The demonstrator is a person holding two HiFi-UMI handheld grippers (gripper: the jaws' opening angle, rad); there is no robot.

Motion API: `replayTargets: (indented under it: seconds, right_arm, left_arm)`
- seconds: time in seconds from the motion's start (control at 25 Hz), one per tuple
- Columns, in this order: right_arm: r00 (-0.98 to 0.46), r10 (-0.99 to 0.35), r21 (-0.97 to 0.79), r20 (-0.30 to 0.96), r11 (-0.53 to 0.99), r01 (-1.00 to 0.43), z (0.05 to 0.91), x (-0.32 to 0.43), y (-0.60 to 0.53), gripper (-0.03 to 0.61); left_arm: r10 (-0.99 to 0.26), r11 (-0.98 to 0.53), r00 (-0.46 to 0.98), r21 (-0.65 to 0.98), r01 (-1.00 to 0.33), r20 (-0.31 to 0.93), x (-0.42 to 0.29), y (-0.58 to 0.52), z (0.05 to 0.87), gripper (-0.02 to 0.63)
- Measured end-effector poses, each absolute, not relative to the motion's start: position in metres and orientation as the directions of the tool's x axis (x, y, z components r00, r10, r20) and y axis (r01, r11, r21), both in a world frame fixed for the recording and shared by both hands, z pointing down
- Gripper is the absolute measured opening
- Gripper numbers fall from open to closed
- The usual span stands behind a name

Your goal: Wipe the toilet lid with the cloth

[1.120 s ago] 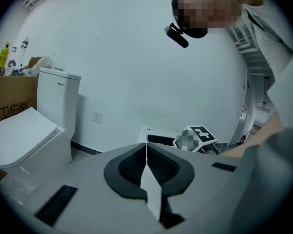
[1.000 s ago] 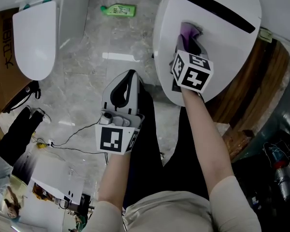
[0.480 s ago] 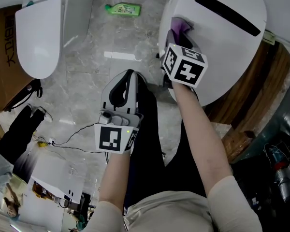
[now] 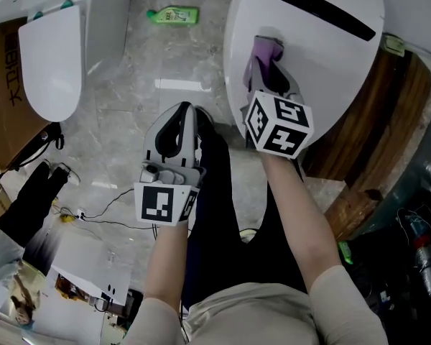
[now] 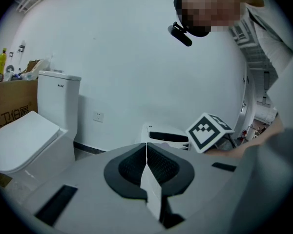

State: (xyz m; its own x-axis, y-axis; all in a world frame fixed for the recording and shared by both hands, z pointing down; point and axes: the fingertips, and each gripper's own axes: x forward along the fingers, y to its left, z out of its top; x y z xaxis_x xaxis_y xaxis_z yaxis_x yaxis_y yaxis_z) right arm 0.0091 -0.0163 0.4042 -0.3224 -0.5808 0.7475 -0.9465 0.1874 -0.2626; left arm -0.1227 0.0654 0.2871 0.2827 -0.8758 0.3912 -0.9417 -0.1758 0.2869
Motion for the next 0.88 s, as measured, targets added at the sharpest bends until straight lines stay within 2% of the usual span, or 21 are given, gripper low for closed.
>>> replayTargets:
  seconds: [0.2,0.52,0.72,0.88]
  right_arm:
    - [-0.213,-0.615,-0.152,0.759,0.151,-0.977,0.391,0.117,0.009,0.095]
    - [0.006,-0.620,0.004,0.785,-0.004,-1.000,0.400,0.275,0.033,0.095]
    - [0.059,-0.588,0.040,0.807,-0.046,-0.998,0.425,0.312,0.041,0.094]
    - [0.026,-0.564,0.053,0.826,0.031,-0.998,0.448,0.302,0.046,0.095]
  left_arm:
    - [-0.861,-0.230,0.326,0.274,-0.934,0.390,-0.087,0.057,0.280,0.015]
    - [-0.835,-0.293,0.382,0.267,-0.918,0.396,-0.029,0.046,0.277,0.015]
    - [-0.818,-0.317,0.400,0.256,-0.913,0.413,-0.005,0.052,0.282,0.015]
    - [-0.809,-0.302,0.409,0.300,-0.905,0.422,0.006,0.057,0.288,0.015]
